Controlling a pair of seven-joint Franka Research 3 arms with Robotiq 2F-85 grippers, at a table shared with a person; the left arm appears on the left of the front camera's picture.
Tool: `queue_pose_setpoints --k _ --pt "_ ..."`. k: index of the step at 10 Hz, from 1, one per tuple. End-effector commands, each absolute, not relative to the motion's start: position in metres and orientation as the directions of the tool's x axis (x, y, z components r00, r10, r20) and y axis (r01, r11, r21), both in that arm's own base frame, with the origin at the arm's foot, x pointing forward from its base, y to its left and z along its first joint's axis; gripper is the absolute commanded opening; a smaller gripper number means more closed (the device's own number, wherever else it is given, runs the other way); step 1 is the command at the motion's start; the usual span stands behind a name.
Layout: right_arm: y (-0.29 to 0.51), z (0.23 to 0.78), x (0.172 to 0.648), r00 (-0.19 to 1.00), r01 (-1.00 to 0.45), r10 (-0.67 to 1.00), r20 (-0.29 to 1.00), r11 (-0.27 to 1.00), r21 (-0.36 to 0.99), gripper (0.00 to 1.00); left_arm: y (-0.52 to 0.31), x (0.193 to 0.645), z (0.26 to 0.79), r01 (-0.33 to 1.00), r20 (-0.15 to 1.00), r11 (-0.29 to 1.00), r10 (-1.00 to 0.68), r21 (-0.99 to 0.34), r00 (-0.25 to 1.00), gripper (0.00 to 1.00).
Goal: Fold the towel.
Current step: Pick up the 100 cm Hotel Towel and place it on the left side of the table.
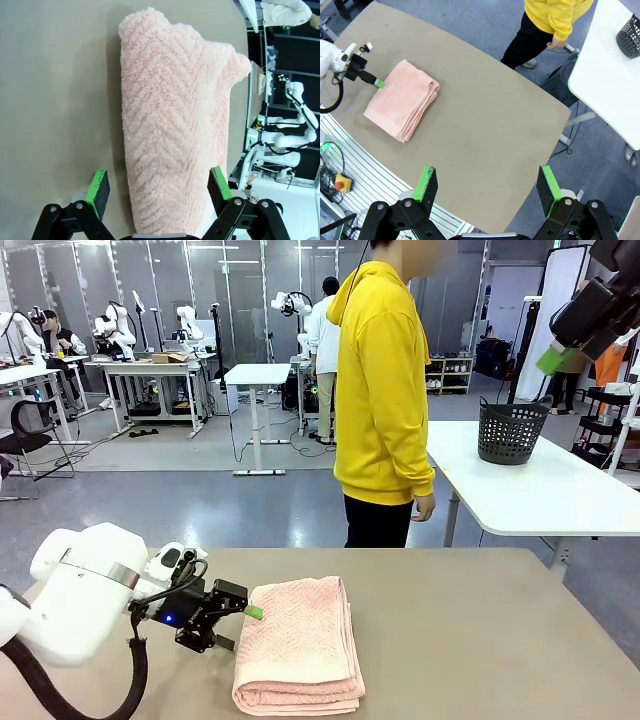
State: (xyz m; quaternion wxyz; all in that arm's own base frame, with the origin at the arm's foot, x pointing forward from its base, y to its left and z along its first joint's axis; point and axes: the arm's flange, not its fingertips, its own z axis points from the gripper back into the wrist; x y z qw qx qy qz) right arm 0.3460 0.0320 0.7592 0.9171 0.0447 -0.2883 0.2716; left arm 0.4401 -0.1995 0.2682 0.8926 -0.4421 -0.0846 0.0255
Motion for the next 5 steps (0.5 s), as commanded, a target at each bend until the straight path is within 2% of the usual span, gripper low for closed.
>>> queue_pose_setpoints --k 1,2,4,5 --pt "0.031 0.76 0.346 0.691 -0.522 0.474 0.547 0.849 -0.076 1.0 -0.209 0.446 0.256 0.046 0.141 0.544 0.134 -0.838 0.981 1.0" --pt "0.031 0.76 0.346 0.691 -0.522 0.474 0.547 0.849 -0.076 1.0 -0.213 0.447 0.255 0.042 0.136 0.529 0.14 -0.848 0.981 1.0" --pt "0.031 0.76 0.346 0.691 -0.522 0.474 0.547 0.849 -0.076 1.0 -0.219 0.449 0.249 0.028 0.123 0.535 0.142 -0.845 0.982 0.61" --pt "0.031 0.76 0.346 0.691 -0.522 0.474 0.547 0.849 -0.076 1.0 -0.221 0.449 0.249 0.031 0.122 0.532 0.138 -0.846 0.983 0.25"
